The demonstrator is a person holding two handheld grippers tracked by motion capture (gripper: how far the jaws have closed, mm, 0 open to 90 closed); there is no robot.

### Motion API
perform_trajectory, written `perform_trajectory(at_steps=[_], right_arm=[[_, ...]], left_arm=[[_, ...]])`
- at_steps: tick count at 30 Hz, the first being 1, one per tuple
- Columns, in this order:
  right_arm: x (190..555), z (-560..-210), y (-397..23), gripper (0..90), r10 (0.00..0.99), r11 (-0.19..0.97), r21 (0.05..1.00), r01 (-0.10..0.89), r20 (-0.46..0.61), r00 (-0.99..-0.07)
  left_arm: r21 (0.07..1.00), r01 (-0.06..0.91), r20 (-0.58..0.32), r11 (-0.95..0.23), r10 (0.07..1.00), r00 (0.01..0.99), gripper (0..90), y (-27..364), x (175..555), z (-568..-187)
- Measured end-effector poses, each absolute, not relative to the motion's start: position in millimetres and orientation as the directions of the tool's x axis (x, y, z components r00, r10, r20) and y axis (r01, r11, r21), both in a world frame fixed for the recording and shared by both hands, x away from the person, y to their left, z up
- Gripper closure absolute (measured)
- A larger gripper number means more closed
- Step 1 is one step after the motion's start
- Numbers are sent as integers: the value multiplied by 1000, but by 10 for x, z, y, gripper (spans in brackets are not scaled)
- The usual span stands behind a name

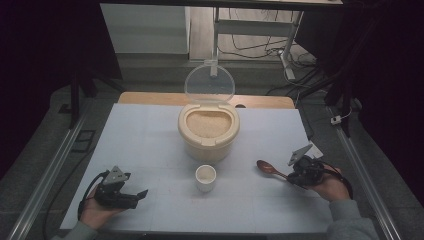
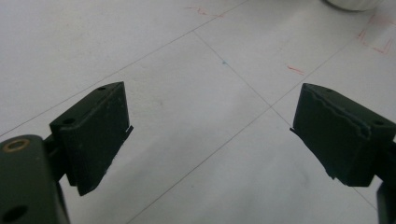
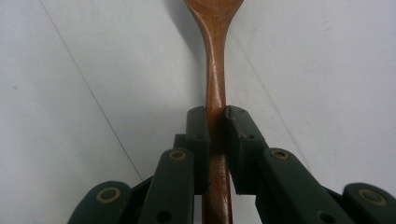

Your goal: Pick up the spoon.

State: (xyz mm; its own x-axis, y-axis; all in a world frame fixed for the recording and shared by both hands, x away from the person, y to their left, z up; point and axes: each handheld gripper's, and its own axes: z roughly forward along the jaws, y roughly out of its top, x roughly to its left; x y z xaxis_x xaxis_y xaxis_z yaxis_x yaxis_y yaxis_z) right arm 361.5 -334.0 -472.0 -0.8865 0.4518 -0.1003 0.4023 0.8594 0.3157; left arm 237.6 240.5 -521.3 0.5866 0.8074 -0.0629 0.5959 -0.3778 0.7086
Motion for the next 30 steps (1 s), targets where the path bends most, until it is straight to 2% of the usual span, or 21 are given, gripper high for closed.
perform_trajectory(at_steps=[10, 24, 30], right_arm=[[3421, -4485, -3314, 801, 440, 796, 497, 346, -81, -894], [3126, -4271, -3105, 801, 383, 758, 601, 254, -95, -919], [3033, -4210, -2959, 801, 354, 758, 614, 221, -101, -930]], left_arm=[[707, 597, -60, -380, 808, 586, 110, 2411, 2378, -5216], [706, 599, -61, -377, 810, 583, 110, 2407, 2384, -5211], [706, 600, -61, -377, 811, 582, 111, 2402, 2384, -5208]])
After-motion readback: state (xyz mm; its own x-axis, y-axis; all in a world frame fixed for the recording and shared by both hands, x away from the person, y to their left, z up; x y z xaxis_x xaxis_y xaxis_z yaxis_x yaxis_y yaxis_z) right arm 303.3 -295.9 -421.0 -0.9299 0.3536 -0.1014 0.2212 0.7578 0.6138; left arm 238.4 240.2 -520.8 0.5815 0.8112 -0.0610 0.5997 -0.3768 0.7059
